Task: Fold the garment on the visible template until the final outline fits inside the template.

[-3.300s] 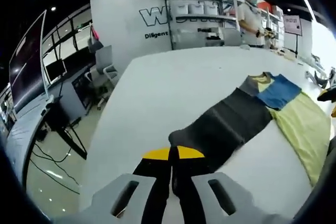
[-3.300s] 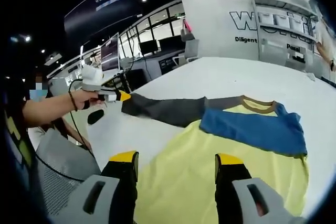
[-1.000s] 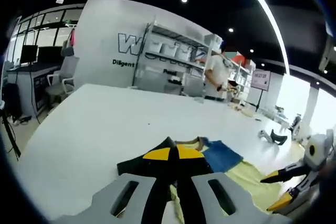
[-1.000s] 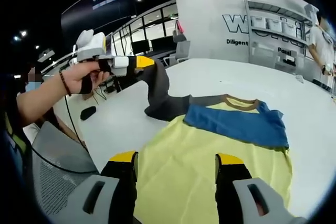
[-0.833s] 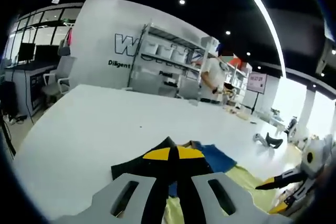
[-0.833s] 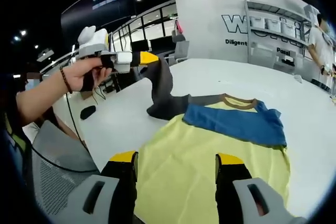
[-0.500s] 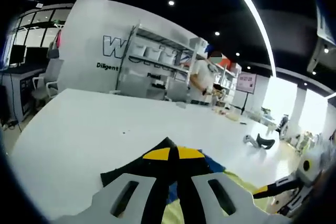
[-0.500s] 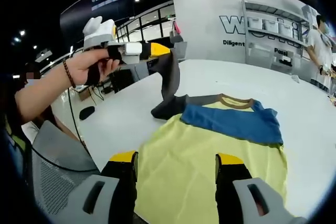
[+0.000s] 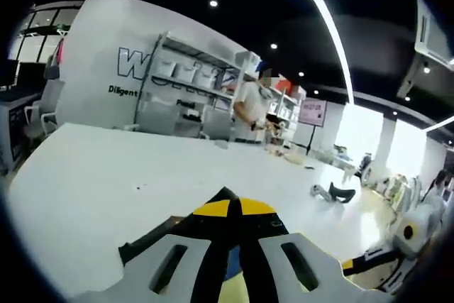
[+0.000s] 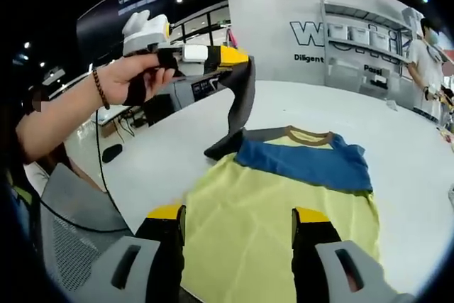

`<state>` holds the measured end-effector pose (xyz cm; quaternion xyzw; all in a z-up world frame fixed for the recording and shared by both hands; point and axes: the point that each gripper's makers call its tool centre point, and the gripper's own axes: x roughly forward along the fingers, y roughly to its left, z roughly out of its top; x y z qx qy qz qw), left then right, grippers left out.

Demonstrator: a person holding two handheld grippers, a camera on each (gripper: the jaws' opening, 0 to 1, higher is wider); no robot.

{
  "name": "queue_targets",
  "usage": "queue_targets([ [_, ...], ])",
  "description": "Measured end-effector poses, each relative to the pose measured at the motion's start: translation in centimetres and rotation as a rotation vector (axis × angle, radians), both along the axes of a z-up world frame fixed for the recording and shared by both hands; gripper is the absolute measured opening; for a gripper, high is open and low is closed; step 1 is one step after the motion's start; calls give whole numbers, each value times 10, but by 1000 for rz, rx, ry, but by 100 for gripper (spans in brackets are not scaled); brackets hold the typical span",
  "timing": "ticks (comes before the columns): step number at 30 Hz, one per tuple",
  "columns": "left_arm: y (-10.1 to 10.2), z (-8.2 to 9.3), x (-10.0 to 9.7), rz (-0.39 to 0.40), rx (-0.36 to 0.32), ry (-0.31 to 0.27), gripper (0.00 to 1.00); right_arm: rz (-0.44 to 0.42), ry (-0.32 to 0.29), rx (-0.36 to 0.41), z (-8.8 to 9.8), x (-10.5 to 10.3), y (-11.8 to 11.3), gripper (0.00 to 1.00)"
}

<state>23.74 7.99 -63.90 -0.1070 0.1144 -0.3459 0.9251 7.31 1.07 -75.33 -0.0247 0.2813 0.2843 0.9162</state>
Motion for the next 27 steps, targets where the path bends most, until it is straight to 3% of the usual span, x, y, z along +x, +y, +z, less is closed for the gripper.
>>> queue_targets([
  [2,-11,2,0,-46,26,-25,0,3,2,-2,0,-1,0,58],
  [12,-46,1,10,-121,47,-37,0,-12,5,-8,-1,1,-9,58],
  [19,-74,-19,20,-156,63,-8,0,-17,17,-12,-6,2,-16,57],
  [20,-80,-27,21,-154,49,52,0,-19,25,-14,-9,3,-18,57],
  [22,-85,-33,28,-146,89,22,0,-24,33,-7,-10,4,-19,57],
  [27,-98,-47,37,-158,90,49,0,-13,34,-16,-10,5,-22,57],
])
